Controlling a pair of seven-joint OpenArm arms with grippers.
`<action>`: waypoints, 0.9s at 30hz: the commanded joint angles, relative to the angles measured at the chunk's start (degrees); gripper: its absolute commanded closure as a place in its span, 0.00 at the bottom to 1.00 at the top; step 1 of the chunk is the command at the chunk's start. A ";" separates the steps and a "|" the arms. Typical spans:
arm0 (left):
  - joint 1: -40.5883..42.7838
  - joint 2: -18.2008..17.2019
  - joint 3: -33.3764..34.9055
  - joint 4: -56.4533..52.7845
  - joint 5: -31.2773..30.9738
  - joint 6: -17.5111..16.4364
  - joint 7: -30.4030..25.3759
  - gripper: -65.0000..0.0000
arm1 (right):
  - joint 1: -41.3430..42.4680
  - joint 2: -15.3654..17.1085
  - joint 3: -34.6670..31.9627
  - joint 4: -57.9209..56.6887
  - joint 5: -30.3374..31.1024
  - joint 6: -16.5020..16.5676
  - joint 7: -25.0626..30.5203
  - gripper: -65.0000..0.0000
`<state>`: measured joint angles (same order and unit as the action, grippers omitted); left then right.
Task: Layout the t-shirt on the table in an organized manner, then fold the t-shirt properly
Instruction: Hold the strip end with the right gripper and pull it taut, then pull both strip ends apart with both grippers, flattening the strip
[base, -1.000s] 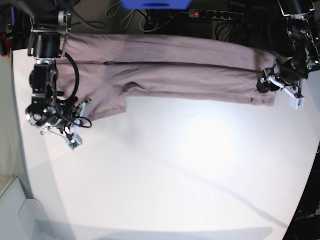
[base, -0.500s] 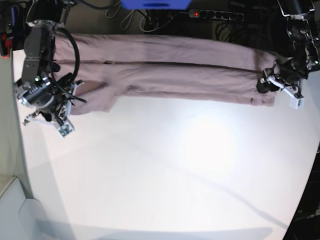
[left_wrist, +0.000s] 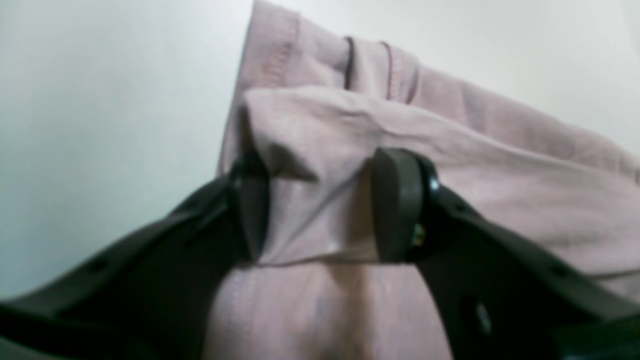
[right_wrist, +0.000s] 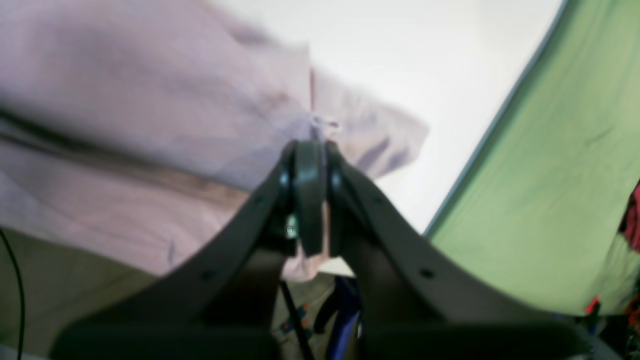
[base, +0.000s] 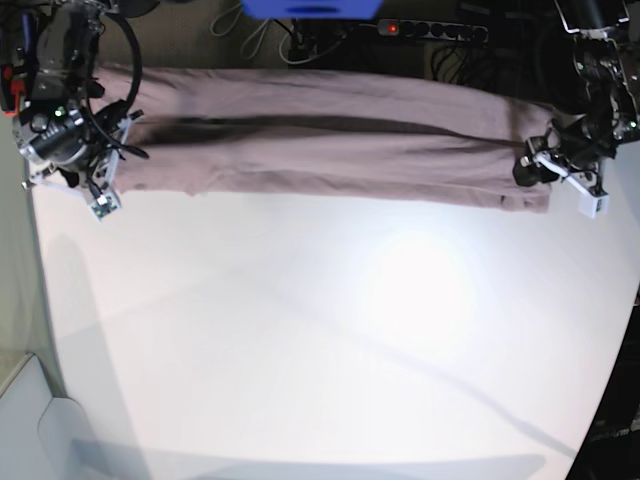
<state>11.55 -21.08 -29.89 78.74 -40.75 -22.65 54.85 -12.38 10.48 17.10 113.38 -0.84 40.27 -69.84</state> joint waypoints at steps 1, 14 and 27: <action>0.18 -0.41 0.04 -0.01 1.24 0.72 1.99 0.50 | -0.06 0.64 0.61 1.12 -0.26 -0.27 0.35 1.00; 0.18 -0.41 0.22 -0.10 1.24 0.72 1.99 0.50 | -2.61 0.55 2.63 0.51 -0.26 -0.27 0.44 1.00; 0.36 -0.41 0.04 -0.10 1.15 0.72 1.99 0.49 | -2.08 -0.77 2.55 -10.66 -0.35 -0.27 7.56 1.00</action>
<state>11.55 -21.10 -29.87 78.70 -40.77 -22.65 54.85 -14.72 9.10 19.42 102.28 -1.43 40.23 -62.02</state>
